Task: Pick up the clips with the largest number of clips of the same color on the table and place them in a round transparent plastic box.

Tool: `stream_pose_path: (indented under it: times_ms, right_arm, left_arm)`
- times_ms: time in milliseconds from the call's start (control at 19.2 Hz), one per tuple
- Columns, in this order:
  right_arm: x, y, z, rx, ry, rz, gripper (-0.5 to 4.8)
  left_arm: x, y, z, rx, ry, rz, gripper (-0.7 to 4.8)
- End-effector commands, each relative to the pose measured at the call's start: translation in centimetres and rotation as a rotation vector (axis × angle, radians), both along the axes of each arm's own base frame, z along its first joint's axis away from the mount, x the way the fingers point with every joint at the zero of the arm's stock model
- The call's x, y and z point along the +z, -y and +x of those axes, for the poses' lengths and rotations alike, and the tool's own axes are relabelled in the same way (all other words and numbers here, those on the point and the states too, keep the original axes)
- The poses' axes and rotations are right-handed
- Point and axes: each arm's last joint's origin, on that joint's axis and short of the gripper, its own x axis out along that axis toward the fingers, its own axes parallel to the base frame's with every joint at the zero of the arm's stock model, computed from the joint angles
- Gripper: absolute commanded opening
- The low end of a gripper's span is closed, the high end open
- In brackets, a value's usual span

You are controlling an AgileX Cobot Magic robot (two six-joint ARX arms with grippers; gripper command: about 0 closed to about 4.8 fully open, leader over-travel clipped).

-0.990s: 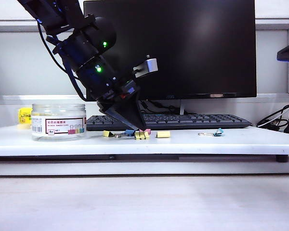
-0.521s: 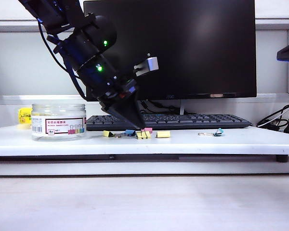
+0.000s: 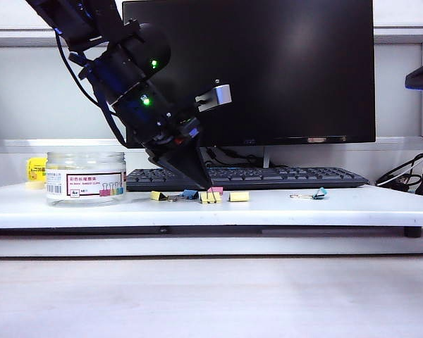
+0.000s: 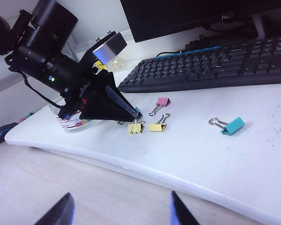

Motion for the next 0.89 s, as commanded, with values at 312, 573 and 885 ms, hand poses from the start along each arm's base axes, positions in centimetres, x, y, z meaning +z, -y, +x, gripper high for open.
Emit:
stream_pose_path:
  times_ms: [312, 573, 885]
  right_arm:
    - [0.33, 0.00, -0.04, 0.004, 0.026, 0.009, 2.64]
    - [0.32, -0.04, -0.07, 0.019, 0.026, 0.008, 2.64]
    - [0.32, -0.04, -0.07, 0.021, 0.026, 0.008, 2.64]
  left_arm:
    - [0.27, 0.07, 0.05, -0.002, 0.016, -0.010, 0.16]
    - [0.31, 0.09, 0.06, 0.003, 0.014, -0.015, 0.00]
    - [0.80, 0.20, 0.19, 0.017, 0.036, -0.042, -0.06]
